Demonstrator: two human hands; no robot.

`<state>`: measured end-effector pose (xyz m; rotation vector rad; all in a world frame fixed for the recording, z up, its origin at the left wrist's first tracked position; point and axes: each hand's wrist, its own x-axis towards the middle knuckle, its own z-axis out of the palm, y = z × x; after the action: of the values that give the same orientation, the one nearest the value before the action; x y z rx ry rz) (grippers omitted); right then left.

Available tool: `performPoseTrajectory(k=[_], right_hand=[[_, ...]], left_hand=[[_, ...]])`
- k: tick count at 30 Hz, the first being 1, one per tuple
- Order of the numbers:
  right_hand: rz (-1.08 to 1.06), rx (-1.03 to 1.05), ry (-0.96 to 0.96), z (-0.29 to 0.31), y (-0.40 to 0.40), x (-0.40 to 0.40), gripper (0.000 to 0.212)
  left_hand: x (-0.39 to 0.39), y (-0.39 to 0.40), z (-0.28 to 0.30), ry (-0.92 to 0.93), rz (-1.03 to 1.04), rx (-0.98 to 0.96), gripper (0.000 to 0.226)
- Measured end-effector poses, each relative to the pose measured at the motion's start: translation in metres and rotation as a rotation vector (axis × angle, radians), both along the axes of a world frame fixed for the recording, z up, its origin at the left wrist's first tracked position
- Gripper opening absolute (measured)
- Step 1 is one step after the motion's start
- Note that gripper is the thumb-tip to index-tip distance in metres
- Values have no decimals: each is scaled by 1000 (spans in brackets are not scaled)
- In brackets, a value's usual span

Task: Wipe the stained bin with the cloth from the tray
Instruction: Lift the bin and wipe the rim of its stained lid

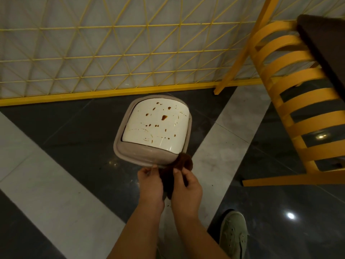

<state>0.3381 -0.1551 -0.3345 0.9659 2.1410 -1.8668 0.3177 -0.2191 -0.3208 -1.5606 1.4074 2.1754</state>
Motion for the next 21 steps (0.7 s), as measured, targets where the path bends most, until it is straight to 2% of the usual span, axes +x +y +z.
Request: performPoseTrajectory(k=[3, 8, 11, 14, 21], right_hand=[[-14, 65, 36, -3, 6, -12, 16], [47, 172, 7, 0, 21, -65, 32], [83, 193, 67, 5, 13, -40, 25], [53, 109, 82, 4, 6, -7, 16], [18, 190, 21, -12, 16, -52, 25]], left_hand=[[2, 2, 1, 29, -9, 7, 26], [1, 11, -13, 39, -9, 33, 49], [-3, 11, -5, 15, 25, 45, 46], [-4, 9, -2, 6, 35, 38, 41], [-6, 13, -7, 36, -3, -8, 46]])
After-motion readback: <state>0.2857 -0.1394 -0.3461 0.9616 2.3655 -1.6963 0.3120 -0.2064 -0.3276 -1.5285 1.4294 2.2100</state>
